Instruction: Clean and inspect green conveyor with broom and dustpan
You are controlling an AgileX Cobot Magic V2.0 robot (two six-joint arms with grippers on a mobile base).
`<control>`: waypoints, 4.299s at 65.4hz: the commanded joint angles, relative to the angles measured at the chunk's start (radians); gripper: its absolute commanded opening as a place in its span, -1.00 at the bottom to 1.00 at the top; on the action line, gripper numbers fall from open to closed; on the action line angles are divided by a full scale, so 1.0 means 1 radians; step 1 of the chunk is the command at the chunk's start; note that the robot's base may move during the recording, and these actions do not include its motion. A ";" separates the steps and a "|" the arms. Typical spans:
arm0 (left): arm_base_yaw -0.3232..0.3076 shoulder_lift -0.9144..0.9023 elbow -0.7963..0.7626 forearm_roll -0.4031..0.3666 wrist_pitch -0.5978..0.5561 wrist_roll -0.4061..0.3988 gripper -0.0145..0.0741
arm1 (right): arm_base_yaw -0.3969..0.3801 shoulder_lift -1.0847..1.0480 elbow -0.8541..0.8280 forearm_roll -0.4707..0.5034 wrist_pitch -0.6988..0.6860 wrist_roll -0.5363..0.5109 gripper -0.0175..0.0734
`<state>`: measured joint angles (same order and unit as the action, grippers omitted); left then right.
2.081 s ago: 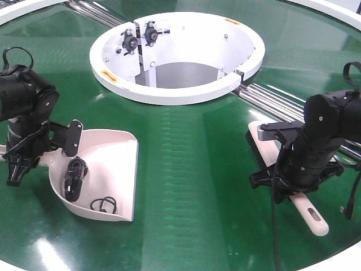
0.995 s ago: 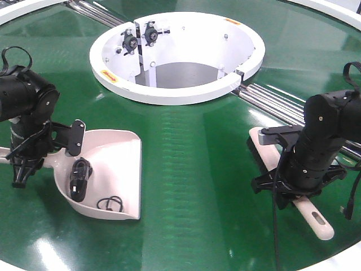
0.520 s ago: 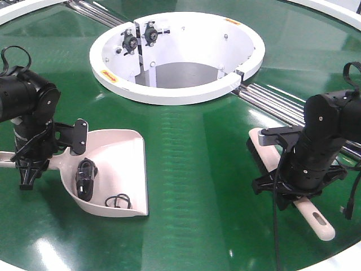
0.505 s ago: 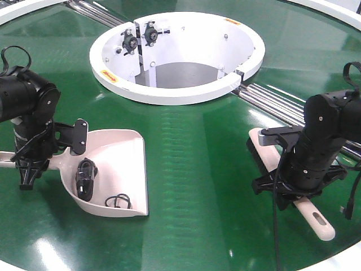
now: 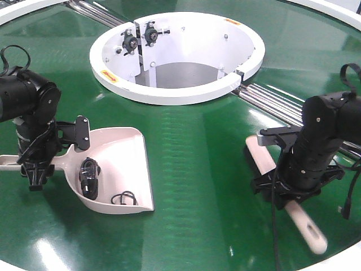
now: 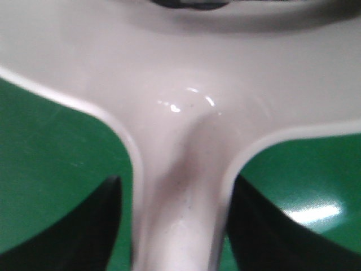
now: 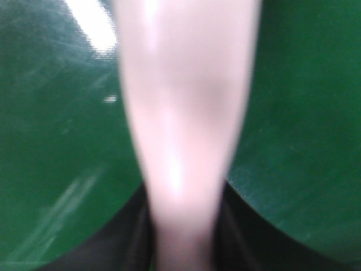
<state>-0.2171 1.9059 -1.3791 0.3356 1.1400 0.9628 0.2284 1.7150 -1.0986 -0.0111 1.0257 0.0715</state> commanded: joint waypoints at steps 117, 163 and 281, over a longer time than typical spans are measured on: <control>-0.005 -1.251 0.415 -0.545 -0.520 -0.524 0.15 | -0.005 -1.366 0.431 -0.007 -0.600 -0.103 0.42; -0.005 -1.655 1.178 -0.721 -1.204 -0.520 -0.04 | -0.005 -1.551 0.918 -0.012 -1.118 -0.106 0.11; 0.123 -1.937 1.418 -0.307 -1.106 -0.963 -0.69 | -0.005 -1.551 0.921 -0.007 -1.094 -0.087 -0.64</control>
<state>-0.0958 0.0010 0.0265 0.0179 0.0348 0.0267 0.2284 0.1531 -0.1487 -0.0147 0.0000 -0.0146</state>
